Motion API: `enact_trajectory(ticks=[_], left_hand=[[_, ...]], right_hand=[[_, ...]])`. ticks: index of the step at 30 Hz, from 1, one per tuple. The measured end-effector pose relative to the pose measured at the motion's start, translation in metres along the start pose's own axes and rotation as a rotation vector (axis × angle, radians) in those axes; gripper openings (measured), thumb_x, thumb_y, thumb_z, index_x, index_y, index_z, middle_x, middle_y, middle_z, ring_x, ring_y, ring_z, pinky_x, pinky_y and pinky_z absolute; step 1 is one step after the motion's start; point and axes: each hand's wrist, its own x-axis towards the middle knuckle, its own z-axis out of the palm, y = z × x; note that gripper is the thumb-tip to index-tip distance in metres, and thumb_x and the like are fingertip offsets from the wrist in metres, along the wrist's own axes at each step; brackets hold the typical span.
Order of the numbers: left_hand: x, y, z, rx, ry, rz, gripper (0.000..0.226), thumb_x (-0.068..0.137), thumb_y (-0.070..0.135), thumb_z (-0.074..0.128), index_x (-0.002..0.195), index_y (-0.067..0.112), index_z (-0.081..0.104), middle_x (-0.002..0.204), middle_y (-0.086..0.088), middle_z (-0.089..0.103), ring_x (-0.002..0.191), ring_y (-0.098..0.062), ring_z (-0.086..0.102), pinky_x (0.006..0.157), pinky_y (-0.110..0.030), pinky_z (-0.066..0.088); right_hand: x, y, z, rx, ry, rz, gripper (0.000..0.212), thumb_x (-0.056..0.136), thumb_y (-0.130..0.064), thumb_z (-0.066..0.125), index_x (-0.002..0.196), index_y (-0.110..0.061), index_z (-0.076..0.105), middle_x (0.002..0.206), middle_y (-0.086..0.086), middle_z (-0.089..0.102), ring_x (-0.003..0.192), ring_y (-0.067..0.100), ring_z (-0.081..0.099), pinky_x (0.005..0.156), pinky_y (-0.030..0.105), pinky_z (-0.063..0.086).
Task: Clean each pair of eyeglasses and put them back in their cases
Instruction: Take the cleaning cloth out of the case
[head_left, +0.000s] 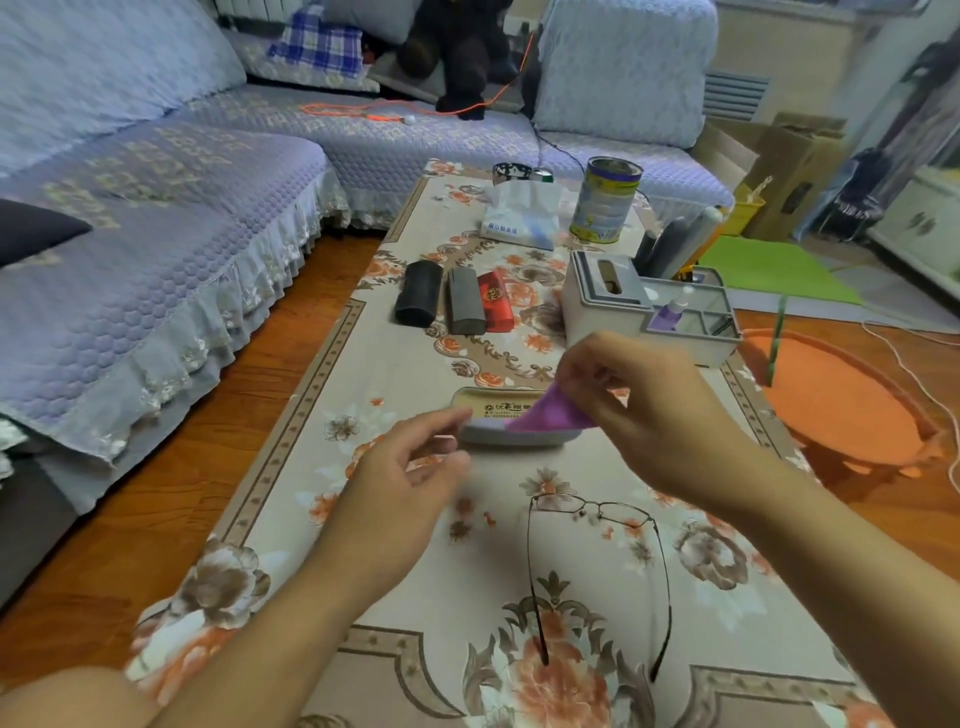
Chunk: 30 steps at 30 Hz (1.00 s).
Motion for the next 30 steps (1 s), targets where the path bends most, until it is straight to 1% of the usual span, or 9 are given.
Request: enact_trajectory(ticks=[5,7,10,15,19,23,25,27,30], left_hand=[[-0.008,0.020,-0.024,0.019,-0.255,-0.031,0.046,0.084,0.056,0.060,0.128,0.066,0.054,0.134,0.029,0.055,0.115,-0.003,0.060,0.082,-0.022,0.053],[-0.005,0.020,-0.030,0.006,-0.293,-0.037,0.036,0.090,0.048,0.062,0.125,0.052,0.065,0.126,0.019,0.067,0.111,-0.007,0.065,0.081,-0.025,0.058],[-0.005,0.022,-0.033,-0.029,-0.266,-0.074,0.019,0.097,0.022,0.068,0.111,0.032,0.076,0.098,-0.005,0.072,0.080,-0.018,0.061,0.061,-0.029,0.049],[-0.002,0.024,-0.035,-0.015,-0.231,-0.063,0.018,0.090,0.007,0.073,0.091,0.024,0.077,0.088,-0.004,0.073,0.077,-0.019,0.064,0.069,-0.041,0.050],[0.000,0.023,-0.037,-0.006,-0.156,-0.070,0.021,0.091,0.008,0.072,0.087,0.028,0.077,0.089,0.006,0.074,0.085,-0.017,0.071,0.068,-0.034,0.053],[0.001,0.017,-0.036,-0.129,-0.058,-0.125,0.017,0.088,0.006,0.074,0.086,0.022,0.079,0.091,-0.001,0.074,0.088,-0.014,0.067,0.076,-0.031,0.053],[-0.002,0.015,-0.029,-0.156,-0.030,-0.127,0.014,0.089,0.006,0.074,0.089,0.020,0.077,0.091,-0.003,0.074,0.088,-0.016,0.067,0.080,-0.036,0.054],[-0.007,0.015,-0.019,-0.123,-0.045,-0.111,0.015,0.091,0.006,0.071,0.093,0.020,0.077,0.090,0.003,0.076,0.087,-0.011,0.071,0.083,-0.035,0.056],[-0.011,0.015,-0.012,-0.028,-0.113,-0.116,0.021,0.096,0.015,0.067,0.100,0.031,0.080,0.099,0.010,0.077,0.097,-0.009,0.072,0.088,-0.033,0.056]], right_hand=[[0.000,-0.028,0.014,0.165,-0.176,-0.007,0.019,0.095,-0.017,0.065,0.084,-0.033,0.065,0.106,-0.013,0.058,0.106,0.006,0.058,0.090,0.022,0.047],[0.002,-0.033,0.016,0.182,-0.182,0.023,0.020,0.093,-0.018,0.067,0.082,-0.035,0.066,0.102,-0.015,0.061,0.104,0.005,0.058,0.089,0.022,0.046],[0.004,-0.038,0.019,0.185,-0.206,0.052,0.018,0.094,-0.017,0.067,0.083,-0.032,0.065,0.092,-0.015,0.065,0.095,0.004,0.060,0.081,0.018,0.044],[0.004,-0.038,0.022,0.195,-0.307,0.124,0.016,0.100,-0.021,0.059,0.088,-0.032,0.061,0.084,-0.020,0.064,0.077,0.002,0.058,0.065,0.016,0.046],[0.004,-0.031,0.025,0.142,-0.219,0.189,0.010,0.097,-0.025,0.066,0.099,-0.035,0.064,0.087,-0.014,0.064,0.083,0.004,0.061,0.075,0.023,0.052],[-0.007,-0.032,0.045,-0.054,0.127,0.228,0.008,0.094,-0.021,0.068,0.095,-0.024,0.060,0.088,-0.015,0.056,0.080,0.009,0.056,0.072,0.026,0.048],[-0.016,-0.043,0.059,0.252,0.031,0.401,0.011,0.097,-0.020,0.064,0.088,-0.015,0.061,0.077,-0.006,0.066,0.071,0.015,0.065,0.066,0.033,0.056],[-0.023,-0.053,0.073,0.660,-0.115,0.584,0.018,0.100,-0.018,0.061,0.091,-0.004,0.066,0.077,0.008,0.070,0.072,0.020,0.071,0.074,0.038,0.063],[-0.027,-0.047,0.080,1.039,-0.092,0.732,0.024,0.099,-0.021,0.063,0.095,0.001,0.069,0.086,0.017,0.071,0.084,0.030,0.072,0.086,0.047,0.061]])
